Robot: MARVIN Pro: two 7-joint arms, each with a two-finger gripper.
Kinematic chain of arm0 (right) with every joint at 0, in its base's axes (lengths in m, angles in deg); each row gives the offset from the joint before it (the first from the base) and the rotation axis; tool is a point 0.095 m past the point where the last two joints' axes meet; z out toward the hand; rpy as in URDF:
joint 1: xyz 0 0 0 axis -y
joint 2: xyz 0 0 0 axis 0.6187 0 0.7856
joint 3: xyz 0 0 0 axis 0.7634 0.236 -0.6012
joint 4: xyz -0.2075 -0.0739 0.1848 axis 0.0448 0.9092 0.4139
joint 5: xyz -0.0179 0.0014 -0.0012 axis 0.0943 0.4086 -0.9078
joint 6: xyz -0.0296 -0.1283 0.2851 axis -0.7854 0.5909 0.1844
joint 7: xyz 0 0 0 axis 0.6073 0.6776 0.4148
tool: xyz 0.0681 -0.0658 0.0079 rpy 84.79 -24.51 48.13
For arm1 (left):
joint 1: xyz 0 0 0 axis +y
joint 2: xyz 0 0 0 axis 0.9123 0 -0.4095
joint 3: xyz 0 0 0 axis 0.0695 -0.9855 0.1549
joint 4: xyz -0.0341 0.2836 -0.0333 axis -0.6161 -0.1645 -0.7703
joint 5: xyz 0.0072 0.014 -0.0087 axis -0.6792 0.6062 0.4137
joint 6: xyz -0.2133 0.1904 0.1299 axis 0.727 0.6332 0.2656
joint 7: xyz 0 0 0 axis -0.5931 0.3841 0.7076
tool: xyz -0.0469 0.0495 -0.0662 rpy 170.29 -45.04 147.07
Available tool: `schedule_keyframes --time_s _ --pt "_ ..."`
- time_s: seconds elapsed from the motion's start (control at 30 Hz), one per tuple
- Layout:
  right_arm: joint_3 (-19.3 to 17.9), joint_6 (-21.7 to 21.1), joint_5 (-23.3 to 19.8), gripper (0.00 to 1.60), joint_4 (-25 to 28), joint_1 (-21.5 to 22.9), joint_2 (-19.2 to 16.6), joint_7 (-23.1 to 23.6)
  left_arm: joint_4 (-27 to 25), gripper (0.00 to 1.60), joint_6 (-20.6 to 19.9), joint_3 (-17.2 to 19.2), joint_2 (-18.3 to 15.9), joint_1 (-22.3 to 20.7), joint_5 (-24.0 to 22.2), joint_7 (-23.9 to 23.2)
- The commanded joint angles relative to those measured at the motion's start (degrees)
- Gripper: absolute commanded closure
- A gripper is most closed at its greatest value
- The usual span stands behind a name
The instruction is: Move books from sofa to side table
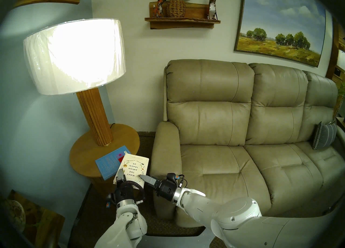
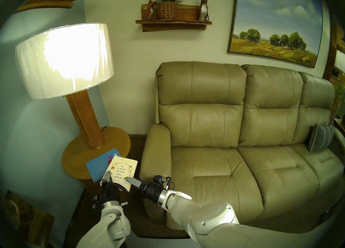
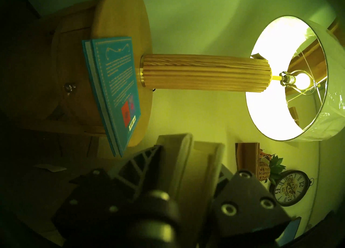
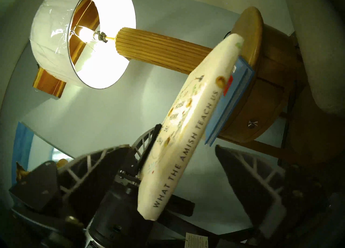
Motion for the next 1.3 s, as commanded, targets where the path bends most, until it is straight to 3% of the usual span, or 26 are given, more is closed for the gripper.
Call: schedule_keyframes --time_s 0.0,0.23,0.3,0.37,0.4,0.67,0.8,0.83,1.0,1.17,1.2,1.23,1.27 --pt "-1.22 -0.13 -1.05 0.0 0.7 -0.63 -2.43 0.85 -4.21 1.6 0.51 4.09 -1.71 -2.82 -1.66 1.54" --pt "-2.61 -0.11 -1.78 0.0 1.39 -1.79 -5.34 3.02 -3.6 1.6 1.06 7.38 -3.9 -7.3 -3.49 7.89" --pt "-3.25 -0.05 -2.11 0.0 1.57 -2.41 -6.69 4.81 -2.13 1.6 1.44 8.9 -4.77 -10.23 -4.58 12.08" --pt "-3.4 -0.06 -2.16 0.0 1.59 -2.58 -7.06 5.34 -3.45 1.6 0.51 9.57 -5.25 -9.09 -4.97 13.81" --pt "-3.63 -0.09 -2.28 0.0 1.58 -2.8 -7.48 6.08 -1.92 1.6 0.97 9.62 -5.48 -11.08 -5.21 15.53" --pt "-4.89 -0.55 -2.98 0.0 1.42 -3.92 -9.46 8.55 1.7 1.6 0.58 9.78 -7.29 -14.48 -5.13 25.66" --pt "-5.33 -0.98 -3.17 0.0 1.04 -4.03 -10.16 8.61 7.18 1.6 1.07 8.93 -7.44 -18.24 -4.89 28.76" --pt "-5.38 -1.04 -3.17 0.0 0.95 -4.03 -10.24 8.61 6.59 1.6 0.11 9.46 -7.67 -17.16 -4.78 29.55" --pt "-5.62 -1.2 -3.12 0.0 0.47 -4.1 -10.44 8.52 11.77 1.6 -2.22 9.52 -7.77 -20.35 -6.27 32.08" --pt "-5.74 -1.21 -3.01 0.0 0.02 -4.07 -10.6 7.76 10.55 1.6 -3.62 9.2 -8.56 -19.43 -6.91 36.55" --pt "-5.76 -1.19 -3.0 0.0 -0.06 -4.06 -10.63 7.67 9.32 1.36 -3.29 9.08 -8.74 -18.81 -6.88 37.65" --pt "-5.78 -1.19 -2.98 0.0 -0.09 -4.05 -10.65 7.62 8.23 0.95 -3.22 9.15 -8.83 -18.25 -7.07 38.35" --pt "-5.8 -1.19 -2.97 0.0 -0.13 -4.04 -10.67 7.56 6.87 0.85 -2.53 9.26 -8.83 -17.67 -7.1 39.33"
